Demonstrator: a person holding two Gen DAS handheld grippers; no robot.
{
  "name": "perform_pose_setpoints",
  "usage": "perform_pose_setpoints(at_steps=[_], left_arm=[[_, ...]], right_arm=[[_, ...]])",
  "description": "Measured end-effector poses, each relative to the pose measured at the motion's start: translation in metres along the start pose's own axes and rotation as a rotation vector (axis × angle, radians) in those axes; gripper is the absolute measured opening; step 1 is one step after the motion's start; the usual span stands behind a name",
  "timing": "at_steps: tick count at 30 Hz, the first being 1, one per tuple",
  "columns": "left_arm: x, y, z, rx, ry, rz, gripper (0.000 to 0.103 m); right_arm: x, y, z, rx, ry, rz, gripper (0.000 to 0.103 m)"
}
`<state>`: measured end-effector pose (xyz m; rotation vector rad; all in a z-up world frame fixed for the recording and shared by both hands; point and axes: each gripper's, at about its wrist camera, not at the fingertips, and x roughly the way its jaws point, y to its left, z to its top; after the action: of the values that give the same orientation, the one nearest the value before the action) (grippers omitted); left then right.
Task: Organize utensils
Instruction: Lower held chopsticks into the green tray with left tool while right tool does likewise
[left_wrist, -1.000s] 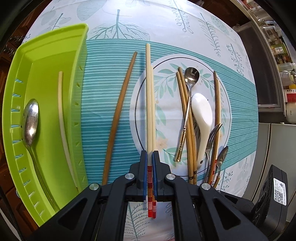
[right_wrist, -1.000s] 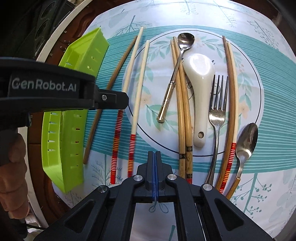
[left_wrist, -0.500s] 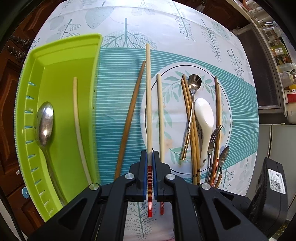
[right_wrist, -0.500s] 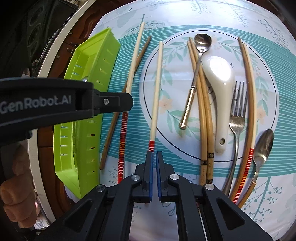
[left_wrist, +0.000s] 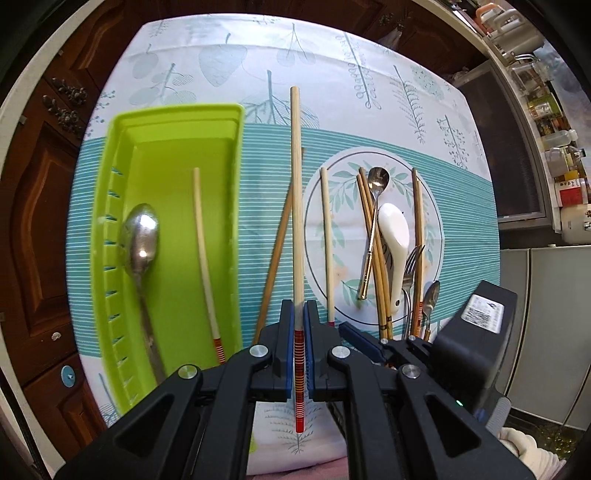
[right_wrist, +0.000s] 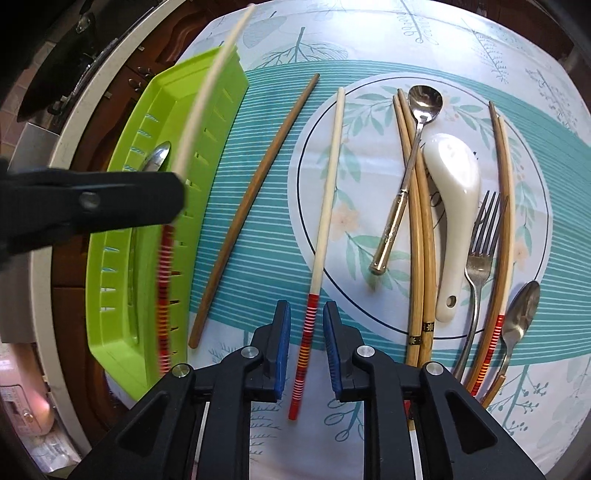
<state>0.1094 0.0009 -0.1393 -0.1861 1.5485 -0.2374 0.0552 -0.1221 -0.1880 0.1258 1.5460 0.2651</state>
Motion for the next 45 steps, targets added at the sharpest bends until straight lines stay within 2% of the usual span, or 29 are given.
perform_pose_setpoints(at_steps=[5, 7, 8, 11, 14, 20, 25, 30, 34, 36, 40, 45], left_arm=[[-0.027, 0.02, -0.006, 0.006, -0.019, 0.025, 0.002], [-0.033, 0.032, -0.009, 0.0, -0.017, 0.038, 0.003], [-0.035, 0.039, -0.011, -0.005, -0.015, 0.045, 0.003], [-0.033, 0.057, -0.019, -0.028, 0.0, 0.068, 0.003], [-0.025, 0.07, -0.029, -0.048, 0.025, 0.084, 0.003], [-0.011, 0.084, -0.038, -0.064, 0.042, 0.09, 0.003], [-0.005, 0.087, -0.041, -0.064, 0.042, 0.09, 0.003], [-0.003, 0.094, -0.04, -0.082, 0.039, 0.09, 0.003], [0.0, 0.099, -0.036, -0.094, 0.033, 0.084, 0.003], [0.003, 0.101, -0.034, -0.1, 0.031, 0.079, 0.003], [0.009, 0.101, -0.03, -0.1, 0.024, 0.08, 0.003], [0.017, 0.096, -0.027, -0.083, 0.019, 0.087, 0.003]], right_arm=[[0.009, 0.026, 0.002, -0.062, -0.002, -0.119, 0.018], [0.014, 0.04, 0.002, -0.106, 0.005, -0.199, 0.013], [0.016, 0.046, 0.001, -0.121, 0.006, -0.236, 0.007], [0.018, 0.051, 0.003, -0.102, 0.004, -0.246, 0.005], [0.017, 0.045, 0.007, -0.055, 0.001, -0.2, 0.004], [0.009, 0.023, 0.01, 0.071, 0.0, -0.04, 0.004], [-0.011, 0.014, 0.01, 0.132, -0.063, 0.108, 0.004], [-0.04, 0.023, 0.013, 0.104, -0.165, 0.232, 0.004], [-0.049, 0.055, 0.018, 0.0, -0.177, 0.31, 0.004], [-0.045, 0.072, 0.018, -0.037, -0.158, 0.339, 0.004], [-0.035, 0.093, 0.022, -0.023, -0.108, 0.384, 0.004], [-0.007, 0.103, 0.031, 0.009, -0.051, 0.357, 0.005]])
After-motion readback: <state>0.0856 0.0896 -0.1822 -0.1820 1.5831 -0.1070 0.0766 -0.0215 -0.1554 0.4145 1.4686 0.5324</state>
